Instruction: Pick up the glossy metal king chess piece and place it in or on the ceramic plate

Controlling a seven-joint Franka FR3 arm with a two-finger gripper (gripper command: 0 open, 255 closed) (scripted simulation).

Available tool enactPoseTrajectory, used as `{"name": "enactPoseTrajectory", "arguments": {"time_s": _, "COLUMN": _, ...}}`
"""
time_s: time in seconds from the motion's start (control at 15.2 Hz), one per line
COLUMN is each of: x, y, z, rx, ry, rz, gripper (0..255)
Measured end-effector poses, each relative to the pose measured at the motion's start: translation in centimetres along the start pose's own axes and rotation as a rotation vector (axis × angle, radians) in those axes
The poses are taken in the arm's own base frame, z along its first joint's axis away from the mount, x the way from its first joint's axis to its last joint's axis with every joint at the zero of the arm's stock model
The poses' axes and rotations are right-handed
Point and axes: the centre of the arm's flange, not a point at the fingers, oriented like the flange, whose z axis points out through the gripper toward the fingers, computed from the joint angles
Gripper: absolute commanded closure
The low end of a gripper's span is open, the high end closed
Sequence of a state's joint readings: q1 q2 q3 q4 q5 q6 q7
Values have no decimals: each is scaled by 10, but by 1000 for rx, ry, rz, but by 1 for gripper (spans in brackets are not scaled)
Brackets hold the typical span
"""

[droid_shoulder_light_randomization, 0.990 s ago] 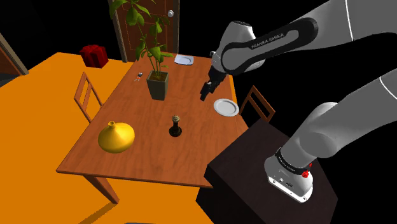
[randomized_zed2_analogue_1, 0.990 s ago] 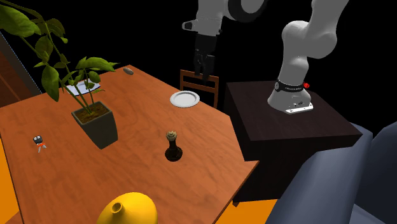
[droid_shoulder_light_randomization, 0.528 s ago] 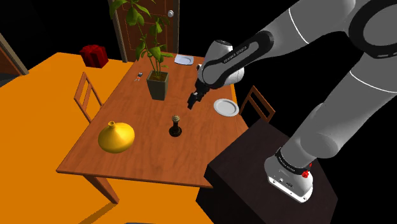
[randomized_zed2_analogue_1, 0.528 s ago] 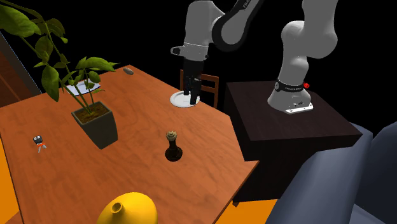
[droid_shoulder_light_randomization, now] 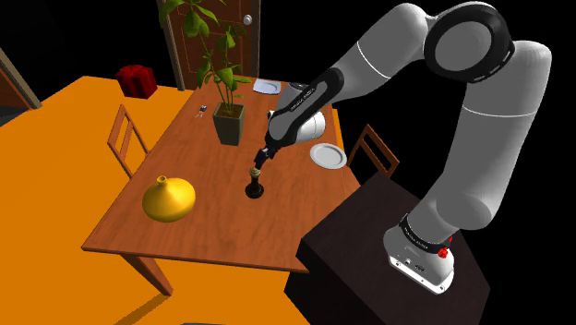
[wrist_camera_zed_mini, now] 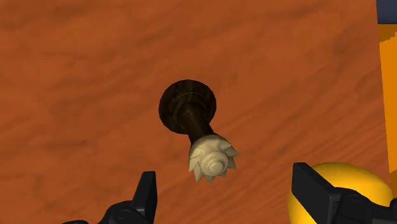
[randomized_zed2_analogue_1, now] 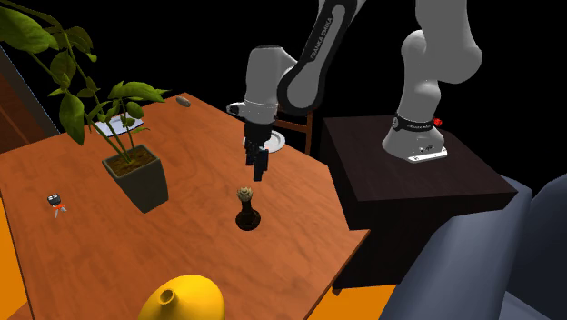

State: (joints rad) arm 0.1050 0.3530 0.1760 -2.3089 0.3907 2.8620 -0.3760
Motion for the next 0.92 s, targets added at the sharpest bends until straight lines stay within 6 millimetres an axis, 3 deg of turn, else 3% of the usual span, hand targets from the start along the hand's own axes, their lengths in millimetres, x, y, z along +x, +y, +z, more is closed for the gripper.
{"name": "enactPoseTrajectory", "arguments": {"time_s": 0.2, "x": 10, "y": -2, "z": 30, "rx": 8, "ry": 6, "rz": -5, "gripper": 0}}
{"name": "enactPoseTrajectory", "arguments": {"time_s": 0.59, "x": 11, "y": -1, "z": 63, "rx": 10, "ry": 7, "rz": -6, "gripper": 0}}
{"name": "enactPoseTrajectory", "arguments": {"time_s": 0.92, "x": 12, "y": -1, "z": 72, "rx": 9, "ry": 7, "rz": -6, "gripper": 0}}
